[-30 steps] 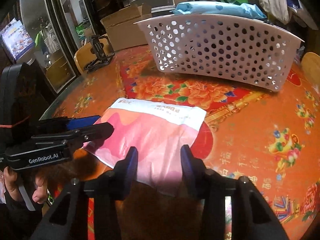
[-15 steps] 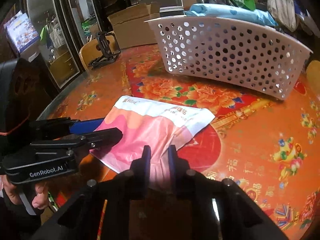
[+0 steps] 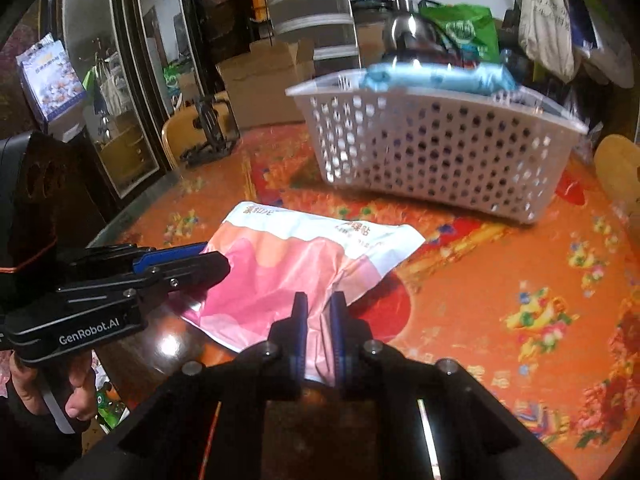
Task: Organize soft objects
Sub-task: 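Lift the pink packet with both tools and carry it over the basket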
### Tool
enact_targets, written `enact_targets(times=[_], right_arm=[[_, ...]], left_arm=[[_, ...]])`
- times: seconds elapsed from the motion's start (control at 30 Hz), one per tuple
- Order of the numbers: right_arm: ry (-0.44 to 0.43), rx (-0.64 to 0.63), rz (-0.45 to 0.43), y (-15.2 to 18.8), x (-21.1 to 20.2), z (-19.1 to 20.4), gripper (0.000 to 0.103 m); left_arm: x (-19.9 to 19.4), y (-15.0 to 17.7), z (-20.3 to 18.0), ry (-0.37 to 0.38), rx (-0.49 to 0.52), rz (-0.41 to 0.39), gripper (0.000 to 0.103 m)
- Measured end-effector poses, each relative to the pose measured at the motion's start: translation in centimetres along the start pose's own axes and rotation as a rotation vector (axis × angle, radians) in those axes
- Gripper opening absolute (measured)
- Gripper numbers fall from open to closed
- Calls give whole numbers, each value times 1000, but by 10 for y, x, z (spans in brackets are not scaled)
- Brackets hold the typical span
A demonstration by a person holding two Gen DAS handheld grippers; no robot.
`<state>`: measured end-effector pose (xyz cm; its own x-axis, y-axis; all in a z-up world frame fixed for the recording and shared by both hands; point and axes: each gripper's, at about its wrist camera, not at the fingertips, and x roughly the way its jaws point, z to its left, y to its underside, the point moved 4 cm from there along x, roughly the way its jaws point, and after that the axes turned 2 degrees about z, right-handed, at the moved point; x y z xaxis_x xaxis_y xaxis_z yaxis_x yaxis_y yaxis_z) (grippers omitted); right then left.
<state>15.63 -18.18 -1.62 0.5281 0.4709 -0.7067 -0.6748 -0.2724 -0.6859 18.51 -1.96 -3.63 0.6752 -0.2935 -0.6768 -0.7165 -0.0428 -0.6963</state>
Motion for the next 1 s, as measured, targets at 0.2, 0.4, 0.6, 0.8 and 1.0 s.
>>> enact_targets(times=[0.2, 0.4, 0.6, 0.8, 1.0], right_arm=[[24, -29, -82, -29, -37, 1, 10], [67, -53, -173, -82, -73, -11, 10], [105, -46, -227, -152, -82, -42, 10], [111, -4, -209, -211, -55, -88, 10], [179, 40, -160, -225, -15, -127, 22]], left_arm=[[-27, -33, -16, 2, 26, -70, 16], [-44, -94, -36, 11, 62, -129, 16], [-38, -175, -54, -4, 98, -177, 16], [15, -257, -50, -8, 72, -136, 16], [82, -284, -32, -77, 14, -57, 45]])
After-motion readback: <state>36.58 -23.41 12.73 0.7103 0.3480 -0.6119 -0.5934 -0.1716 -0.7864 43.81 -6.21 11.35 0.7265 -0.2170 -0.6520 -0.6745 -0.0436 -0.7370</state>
